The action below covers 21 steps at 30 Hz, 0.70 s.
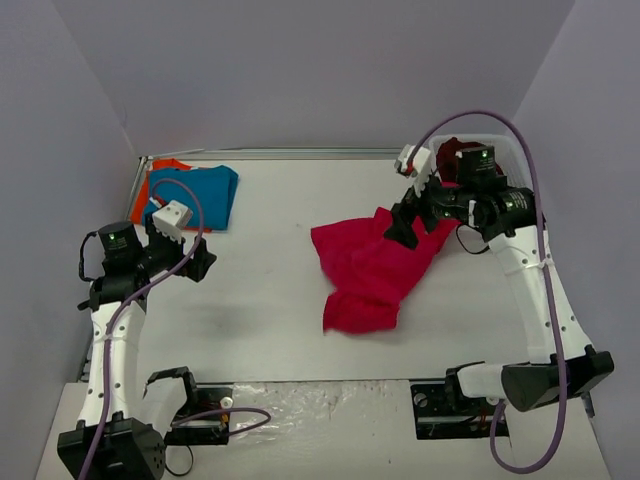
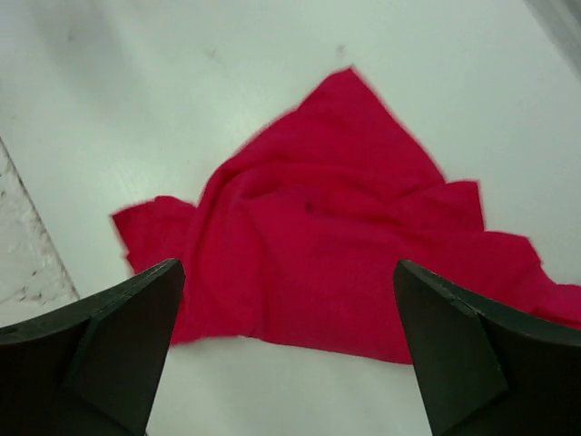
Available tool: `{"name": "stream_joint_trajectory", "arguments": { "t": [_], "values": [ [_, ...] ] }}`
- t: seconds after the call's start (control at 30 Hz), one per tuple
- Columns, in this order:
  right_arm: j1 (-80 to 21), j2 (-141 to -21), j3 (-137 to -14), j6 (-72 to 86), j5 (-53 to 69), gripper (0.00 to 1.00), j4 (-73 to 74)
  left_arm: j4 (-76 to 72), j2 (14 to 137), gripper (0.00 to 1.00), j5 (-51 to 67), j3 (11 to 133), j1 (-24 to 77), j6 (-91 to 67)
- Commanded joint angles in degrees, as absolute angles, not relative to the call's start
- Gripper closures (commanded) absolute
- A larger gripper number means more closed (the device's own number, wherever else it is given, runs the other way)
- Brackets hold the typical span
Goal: Fold and stack the t-shirts
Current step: Move the tshirt to the center of the board
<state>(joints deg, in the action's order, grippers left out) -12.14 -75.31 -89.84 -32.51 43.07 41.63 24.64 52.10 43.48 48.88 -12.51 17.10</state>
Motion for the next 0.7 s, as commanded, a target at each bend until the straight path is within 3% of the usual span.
{"name": "stream_joint_trajectory", "arguments": {
  "t": [0.0, 0.4, 0.53, 0.67],
  "values": [
    [-12.5, -77.3, -83.9, -36.7, 42.5, 0.05, 46.8, 24.6, 51.2, 0.06, 45.8, 50.8, -13.0, 16.7],
    [-12.4, -76.0, -73.4, -34.2, 33.7, 0.12, 42.5, 27.3, 55.2, 0.06, 50.9, 53.3, -11.8, 16.4],
    [-12.4, -73.3, -67.6, -33.6, 30.8, 0.12, 39.7, 30.4, 58.5, 0.06, 47.0, 56.6, -4.2, 19.3],
    [-11.6, -70.5, -62.8, -31.4, 27.0, 0.11, 35.6, 36.4, 69.4, 0.06, 43.7, 62.8, 5.2, 21.6]
  ]
}}
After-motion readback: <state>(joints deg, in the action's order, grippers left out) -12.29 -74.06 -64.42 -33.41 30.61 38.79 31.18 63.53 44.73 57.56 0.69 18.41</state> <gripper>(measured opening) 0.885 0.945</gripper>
